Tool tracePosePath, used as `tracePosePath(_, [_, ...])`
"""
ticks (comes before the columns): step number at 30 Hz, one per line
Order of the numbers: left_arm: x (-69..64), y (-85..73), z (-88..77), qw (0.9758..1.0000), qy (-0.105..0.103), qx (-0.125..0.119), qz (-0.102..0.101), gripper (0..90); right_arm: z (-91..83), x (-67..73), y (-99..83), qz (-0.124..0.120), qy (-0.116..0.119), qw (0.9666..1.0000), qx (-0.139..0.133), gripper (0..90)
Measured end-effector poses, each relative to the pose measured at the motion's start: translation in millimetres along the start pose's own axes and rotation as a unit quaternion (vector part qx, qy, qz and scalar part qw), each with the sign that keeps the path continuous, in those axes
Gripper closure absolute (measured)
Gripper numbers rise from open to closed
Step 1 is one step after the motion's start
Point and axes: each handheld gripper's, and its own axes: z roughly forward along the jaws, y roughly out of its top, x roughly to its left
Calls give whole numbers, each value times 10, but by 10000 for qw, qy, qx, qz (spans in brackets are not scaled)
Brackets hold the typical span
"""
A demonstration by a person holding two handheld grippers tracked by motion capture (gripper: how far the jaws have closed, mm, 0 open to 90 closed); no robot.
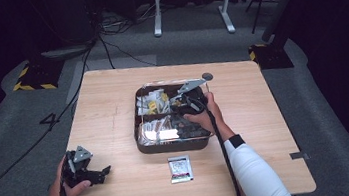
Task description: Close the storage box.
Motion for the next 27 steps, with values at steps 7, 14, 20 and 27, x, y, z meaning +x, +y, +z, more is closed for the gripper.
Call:
tracePosePath(7, [0,0,0,10000,0,0,1,1,112,43,29,11,39,10000,42,591])
tracePosePath(14, [0,0,0,10000,3,-1,2,1,228,77,32,49,67,9999,93,591])
tracePosePath(20, [0,-1,0,10000,-1,-3,2,1,245,87,40,88,63,9999,90,591])
tracePosePath(27, [0,-1,0,10000,-1,-4,1,1,226,131,25,82,92,9998,175,591])
